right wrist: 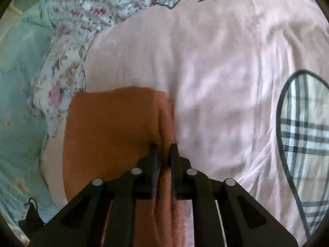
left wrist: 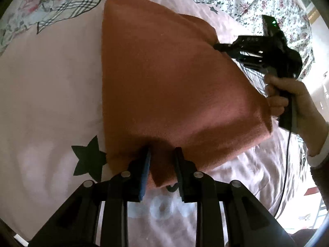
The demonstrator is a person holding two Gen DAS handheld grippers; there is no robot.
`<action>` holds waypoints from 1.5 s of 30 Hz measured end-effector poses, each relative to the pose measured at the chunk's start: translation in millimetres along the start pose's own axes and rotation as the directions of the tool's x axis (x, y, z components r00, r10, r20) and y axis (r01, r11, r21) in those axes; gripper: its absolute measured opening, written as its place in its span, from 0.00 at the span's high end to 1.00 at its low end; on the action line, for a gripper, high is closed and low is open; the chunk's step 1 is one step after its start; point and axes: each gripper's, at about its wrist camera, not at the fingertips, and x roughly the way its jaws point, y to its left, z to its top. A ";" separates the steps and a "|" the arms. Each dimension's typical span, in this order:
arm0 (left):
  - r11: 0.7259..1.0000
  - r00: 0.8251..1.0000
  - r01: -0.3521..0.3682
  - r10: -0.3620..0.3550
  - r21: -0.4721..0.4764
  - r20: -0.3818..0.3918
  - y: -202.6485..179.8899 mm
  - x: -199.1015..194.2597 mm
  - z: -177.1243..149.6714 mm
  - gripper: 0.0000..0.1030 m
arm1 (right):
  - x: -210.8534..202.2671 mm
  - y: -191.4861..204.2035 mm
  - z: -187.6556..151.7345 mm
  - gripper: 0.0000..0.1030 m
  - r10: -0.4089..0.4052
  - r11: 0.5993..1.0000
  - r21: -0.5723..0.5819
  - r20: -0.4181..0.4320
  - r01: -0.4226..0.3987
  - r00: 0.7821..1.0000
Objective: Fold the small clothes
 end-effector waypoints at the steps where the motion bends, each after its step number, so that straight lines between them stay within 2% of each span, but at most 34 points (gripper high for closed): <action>1: 1.000 1.000 0.004 -0.004 0.000 0.000 0.0 -0.5 -0.1 0.74 | -7.6 2.2 -1.0 0.80 -0.007 1.000 -0.001 0.012 0.007 1.000; 3: 1.000 1.000 0.005 -0.005 0.004 0.000 0.2 -1.5 -1.7 0.73 | -34.5 15.4 -10.7 0.80 -0.032 0.999 -0.030 0.068 0.034 0.997; 4: 1.000 1.000 0.007 -0.007 0.007 0.001 -0.2 -2.5 -2.2 0.73 | -46.8 23.3 -19.5 0.80 -0.013 0.999 -0.045 0.087 0.017 0.996; 7: 1.000 1.000 0.018 -0.018 0.004 0.001 -0.9 -3.5 -4.5 0.71 | -67.4 44.6 -52.0 0.79 0.039 0.994 -0.107 0.065 -0.032 0.997; 9: 1.000 1.000 0.018 -0.018 0.009 0.002 -2.3 -3.9 -6.1 0.70 | -65.1 48.1 -73.9 0.79 0.008 0.991 -0.131 0.022 -0.005 1.000; 12: 1.000 1.000 0.011 -0.011 0.019 0.005 -6.4 -1.2 -7.8 0.70 | -43.8 32.2 -91.5 0.80 -0.097 0.987 -0.133 -0.021 0.093 0.995; 15: 0.999 1.000 0.007 -0.007 0.031 0.004 -10.0 1.4 -8.8 0.67 | -34.6 19.0 -88.9 0.85 -0.079 0.993 -0.093 -0.008 0.078 0.997; 18: 0.999 1.000 0.012 -0.012 0.034 -0.007 -12.3 0.5 -9.4 0.62 | -41.7 28.0 -88.1 0.85 -0.114 0.988 -0.110 -0.007 0.112 0.994; 20: 0.999 0.999 0.030 -0.029 0.042 -0.013 -13.3 -3.2 -11.3 0.59 | -51.1 38.2 -91.1 0.84 -0.109 0.988 -0.108 0.009 0.110 0.994; 25: 0.995 0.997 0.072 -0.071 0.064 -0.017 -8.5 -13.5 -27.5 0.57 | -83.1 52.1 -126.5 0.82 -0.068 0.994 -0.081 0.042 0.072 0.997; 28: 0.995 0.996 0.084 -0.083 0.055 -0.026 -4.3 -18.8 -35.8 0.57 | -80.6 59.5 -148.0 0.82 -0.107 0.990 -0.091 0.010 0.108 0.994; 30: 0.995 0.996 0.084 -0.083 0.048 -0.024 -2.7 -22.8 -39.2 0.57 | -83.3 59.1 -160.2 0.82 -0.104 0.992 -0.075 -0.004 0.104 0.995; 34: 0.999 0.999 0.026 -0.026 0.020 0.018 -1.3 -38.3 -53.9 0.48 | -93.6 64.0 -173.5 0.82 -0.094 0.991 -0.096 -0.020 0.091 0.995; 37: 1.000 0.999 -0.015 0.016 -0.010 0.029 -2.0 -45.5 -60.4 0.47 | -100.1 67.3 -180.2 0.81 -0.074 0.990 -0.119 -0.029 0.070 0.997; 40: 0.998 0.998 -0.052 0.054 -0.039 0.044 -2.4 -58.3 -66.0 0.42 | -109.5 65.1 -190.8 0.73 -0.061 0.991 -0.118 -0.032 0.057 0.998; 45: 0.989 0.987 -0.145 0.146 -0.013 0.067 -14.7 -77.0 -72.3 0.38 | -125.5 62.9 -208.0 0.70 -0.026 0.990 -0.137 -0.007 0.025 1.000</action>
